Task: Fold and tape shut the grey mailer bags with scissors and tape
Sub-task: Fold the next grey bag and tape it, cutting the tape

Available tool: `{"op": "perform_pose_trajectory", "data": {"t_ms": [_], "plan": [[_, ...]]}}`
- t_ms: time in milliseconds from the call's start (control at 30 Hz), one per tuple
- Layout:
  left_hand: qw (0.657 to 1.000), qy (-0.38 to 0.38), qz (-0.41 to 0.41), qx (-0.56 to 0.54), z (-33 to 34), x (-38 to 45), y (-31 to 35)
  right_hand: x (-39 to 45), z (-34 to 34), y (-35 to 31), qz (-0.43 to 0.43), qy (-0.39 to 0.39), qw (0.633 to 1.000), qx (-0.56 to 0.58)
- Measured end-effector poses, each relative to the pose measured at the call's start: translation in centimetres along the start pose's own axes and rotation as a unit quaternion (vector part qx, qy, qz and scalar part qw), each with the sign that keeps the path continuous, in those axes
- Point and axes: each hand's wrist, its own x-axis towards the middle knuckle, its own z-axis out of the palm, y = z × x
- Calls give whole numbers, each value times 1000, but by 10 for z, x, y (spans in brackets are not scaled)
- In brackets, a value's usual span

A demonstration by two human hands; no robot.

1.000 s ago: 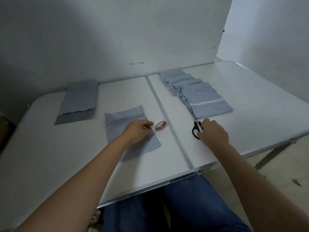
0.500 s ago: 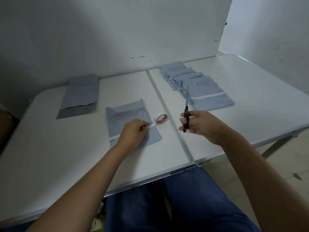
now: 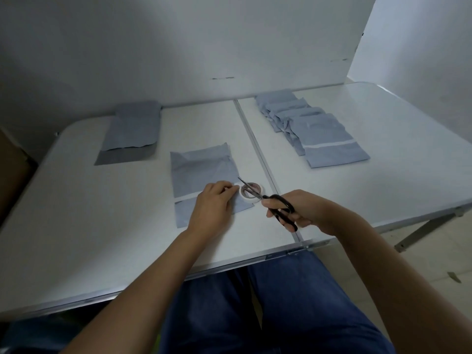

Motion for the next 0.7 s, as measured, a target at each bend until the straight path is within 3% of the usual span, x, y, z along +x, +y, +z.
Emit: {"op": "perform_pose_trajectory", "data": {"t_ms": [100,300,433,633,700], "plan": [[1000,0,-10,-5,3,0,0,3,5,-1,-35,17,998,41],[997,-6,0,-81,-8,10,1,13,7,-1,-20,64,989,131],[985,-106,60,-124,-21,27,8,16,4,5,-39,88,974,203],[961,-206,-11,-182,-35,54,6,14,-7,9,-22,97,979,177],[940,-228,-75,-245,-40,66,7,11,-15,15,-35,79,978,190]]}}
